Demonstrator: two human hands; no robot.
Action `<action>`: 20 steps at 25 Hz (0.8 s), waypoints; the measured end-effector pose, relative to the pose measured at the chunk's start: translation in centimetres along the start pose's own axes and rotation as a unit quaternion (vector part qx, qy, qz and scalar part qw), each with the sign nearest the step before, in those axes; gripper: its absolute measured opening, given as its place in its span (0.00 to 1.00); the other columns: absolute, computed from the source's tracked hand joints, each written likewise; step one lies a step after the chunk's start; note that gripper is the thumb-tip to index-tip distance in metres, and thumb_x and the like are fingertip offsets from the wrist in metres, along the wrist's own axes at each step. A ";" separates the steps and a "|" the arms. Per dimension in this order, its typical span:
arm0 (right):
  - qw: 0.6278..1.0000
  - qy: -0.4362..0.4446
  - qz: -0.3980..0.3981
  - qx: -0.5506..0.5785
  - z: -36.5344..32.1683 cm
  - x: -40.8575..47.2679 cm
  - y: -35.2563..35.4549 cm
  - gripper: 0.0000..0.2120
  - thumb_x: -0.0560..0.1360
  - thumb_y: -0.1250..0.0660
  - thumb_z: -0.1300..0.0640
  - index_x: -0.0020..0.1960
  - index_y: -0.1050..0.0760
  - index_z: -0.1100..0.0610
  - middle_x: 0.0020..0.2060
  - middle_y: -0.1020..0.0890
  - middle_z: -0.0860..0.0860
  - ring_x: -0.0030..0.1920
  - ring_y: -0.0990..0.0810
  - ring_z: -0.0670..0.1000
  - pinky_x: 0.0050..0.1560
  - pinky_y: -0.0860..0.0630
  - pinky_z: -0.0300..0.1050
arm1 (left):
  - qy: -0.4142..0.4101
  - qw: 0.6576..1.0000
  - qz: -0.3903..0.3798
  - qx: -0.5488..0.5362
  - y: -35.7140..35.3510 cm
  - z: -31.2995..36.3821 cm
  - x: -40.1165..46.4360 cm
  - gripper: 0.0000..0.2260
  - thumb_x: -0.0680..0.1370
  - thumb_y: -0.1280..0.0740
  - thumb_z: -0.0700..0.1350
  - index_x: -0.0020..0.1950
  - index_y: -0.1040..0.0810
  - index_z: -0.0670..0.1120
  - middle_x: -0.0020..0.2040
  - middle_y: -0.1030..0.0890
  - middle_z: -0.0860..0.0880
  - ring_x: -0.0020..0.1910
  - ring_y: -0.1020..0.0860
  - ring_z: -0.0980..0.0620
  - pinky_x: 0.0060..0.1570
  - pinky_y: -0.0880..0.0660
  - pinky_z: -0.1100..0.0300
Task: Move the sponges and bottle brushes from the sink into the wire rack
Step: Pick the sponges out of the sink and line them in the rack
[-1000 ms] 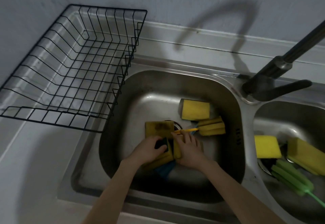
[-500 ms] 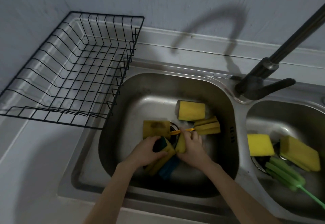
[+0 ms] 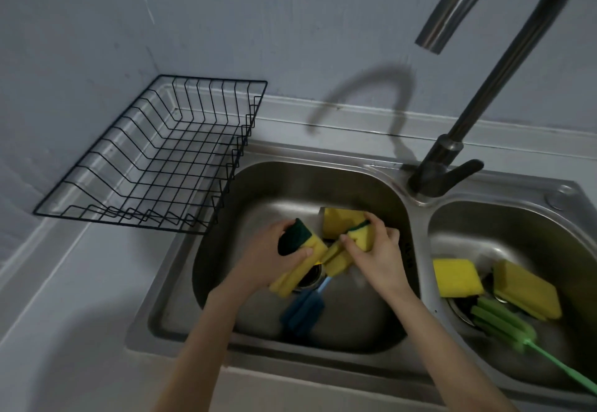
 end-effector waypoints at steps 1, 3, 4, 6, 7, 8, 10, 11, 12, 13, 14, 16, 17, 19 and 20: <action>1.000 0.007 0.011 0.011 -0.5 -0.2 0.6 0.32 0.71 0.31 0.49 0.71 0.39 0.54 0.62 0.33 0.58 0.64 0.31 0.56 0.64 0.34 0.41 | -0.013 1.000 0.014 0.003 0.8 0.9 -0.3 0.26 0.72 0.31 0.49 0.68 0.35 0.46 0.65 0.27 0.45 0.62 0.29 0.48 0.62 0.31 0.55; 0.999 0.021 0.037 0.027 -1.7 -0.9 1.9 0.28 0.71 0.31 0.50 0.67 0.35 0.55 0.58 0.32 0.55 0.62 0.30 0.54 0.55 0.36 0.34 | -0.030 0.999 0.033 0.011 2.3 2.4 -1.1 0.27 0.72 0.32 0.50 0.68 0.35 0.47 0.65 0.27 0.45 0.63 0.29 0.47 0.64 0.31 0.53; 0.998 0.027 0.050 0.033 -2.3 -1.2 2.5 0.27 0.71 0.31 0.50 0.66 0.34 0.56 0.56 0.33 0.53 0.62 0.29 0.54 0.55 0.37 0.34 | -0.038 0.998 0.043 0.019 2.9 3.0 -1.5 0.27 0.72 0.32 0.51 0.69 0.35 0.47 0.66 0.28 0.45 0.64 0.30 0.47 0.65 0.32 0.52; 0.996 0.045 0.072 0.039 -3.5 -1.8 3.5 0.25 0.71 0.31 0.50 0.64 0.33 0.57 0.55 0.32 0.53 0.62 0.30 0.55 0.59 0.36 0.38 | -0.056 0.996 0.068 0.033 4.3 4.1 -2.6 0.27 0.72 0.32 0.52 0.69 0.36 0.48 0.66 0.28 0.46 0.64 0.31 0.47 0.64 0.34 0.54; 0.994 0.055 0.081 0.041 -4.1 -2.0 3.8 0.24 0.71 0.31 0.50 0.63 0.32 0.58 0.56 0.30 0.54 0.62 0.30 0.55 0.60 0.36 0.41 | -0.063 0.994 0.084 0.035 5.2 4.6 -3.2 0.28 0.72 0.32 0.52 0.69 0.36 0.48 0.66 0.28 0.47 0.64 0.32 0.47 0.63 0.34 0.56; 0.993 0.065 0.088 0.044 -4.8 -2.1 4.1 0.24 0.71 0.31 0.49 0.62 0.32 0.58 0.56 0.29 0.54 0.62 0.31 0.54 0.61 0.36 0.42 | -0.069 0.992 0.100 0.035 6.0 4.9 -3.7 0.28 0.72 0.32 0.52 0.69 0.36 0.49 0.66 0.29 0.47 0.64 0.32 0.47 0.62 0.35 0.58; 0.990 0.086 0.094 0.058 -6.6 -2.5 4.3 0.23 0.71 0.31 0.49 0.61 0.31 0.58 0.54 0.28 0.52 0.61 0.30 0.53 0.58 0.35 0.41 | -0.077 0.988 0.134 0.027 7.8 5.0 -4.9 0.28 0.72 0.32 0.52 0.69 0.37 0.49 0.66 0.29 0.48 0.65 0.32 0.48 0.60 0.36 0.58; 0.989 0.092 0.093 0.068 -7.3 -2.6 4.2 0.23 0.70 0.31 0.48 0.60 0.31 0.57 0.53 0.29 0.51 0.59 0.29 0.52 0.56 0.35 0.40 | -0.078 0.985 0.151 0.020 8.8 4.8 -5.4 0.28 0.72 0.32 0.52 0.69 0.36 0.50 0.66 0.29 0.48 0.65 0.32 0.48 0.60 0.35 0.57; 0.988 0.095 0.087 0.080 -8.1 -2.7 3.9 0.23 0.70 0.31 0.48 0.61 0.31 0.57 0.54 0.29 0.51 0.57 0.29 0.51 0.54 0.35 0.39 | -0.079 0.982 0.171 0.015 9.7 4.6 -6.0 0.28 0.71 0.32 0.52 0.69 0.36 0.50 0.65 0.28 0.48 0.64 0.32 0.48 0.59 0.35 0.57; 0.988 0.094 0.076 0.093 -8.7 -2.7 3.6 0.24 0.71 0.31 0.48 0.61 0.32 0.58 0.55 0.28 0.52 0.54 0.30 0.49 0.53 0.35 0.39 | -0.079 0.979 0.187 0.014 10.5 4.4 -6.5 0.27 0.71 0.31 0.52 0.68 0.36 0.51 0.65 0.28 0.48 0.64 0.32 0.48 0.58 0.35 0.58; 0.988 0.092 0.063 0.104 -9.5 -2.8 3.0 0.24 0.71 0.31 0.48 0.62 0.32 0.58 0.56 0.28 0.53 0.53 0.30 0.48 0.52 0.35 0.39 | -0.079 0.976 0.202 0.015 11.3 4.1 -7.0 0.27 0.71 0.31 0.52 0.68 0.35 0.51 0.64 0.28 0.48 0.64 0.31 0.48 0.57 0.35 0.58; 0.987 0.093 0.047 0.121 -10.9 -2.6 2.0 0.25 0.71 0.31 0.47 0.63 0.33 0.58 0.57 0.27 0.54 0.54 0.29 0.49 0.52 0.34 0.40 | -0.073 0.974 0.215 0.020 12.6 3.3 -7.7 0.27 0.71 0.32 0.52 0.68 0.35 0.51 0.65 0.28 0.48 0.63 0.31 0.48 0.58 0.34 0.57; 0.986 0.097 0.044 0.128 -11.8 -2.5 1.5 0.25 0.71 0.31 0.47 0.63 0.33 0.57 0.57 0.26 0.54 0.55 0.28 0.50 0.52 0.33 0.40 | -0.068 0.974 0.216 0.023 13.3 2.8 -7.9 0.28 0.71 0.32 0.53 0.69 0.36 0.52 0.65 0.28 0.48 0.63 0.31 0.48 0.59 0.33 0.55; 0.983 0.107 0.039 0.146 -13.7 -2.4 0.7 0.25 0.71 0.31 0.47 0.63 0.33 0.57 0.55 0.26 0.51 0.55 0.28 0.49 0.51 0.33 0.40 | -0.063 0.973 0.221 0.032 14.8 1.8 -8.4 0.31 0.69 0.34 0.59 0.69 0.37 0.52 0.65 0.28 0.49 0.63 0.31 0.47 0.61 0.31 0.52; 0.981 0.112 0.038 0.153 -14.7 -2.1 0.1 0.25 0.71 0.32 0.47 0.63 0.33 0.57 0.53 0.27 0.50 0.54 0.28 0.49 0.51 0.34 0.39 | -0.063 0.971 0.230 0.037 15.8 1.3 -8.6 0.32 0.67 0.37 0.62 0.69 0.37 0.53 0.65 0.28 0.49 0.63 0.31 0.48 0.61 0.30 0.51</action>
Point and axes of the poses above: each hand's wrist, its own x-axis towards the middle knuckle, its own y-axis out of the back of the hand, z = x × y, the point moved 10 cm from there along x, towards the middle knuckle
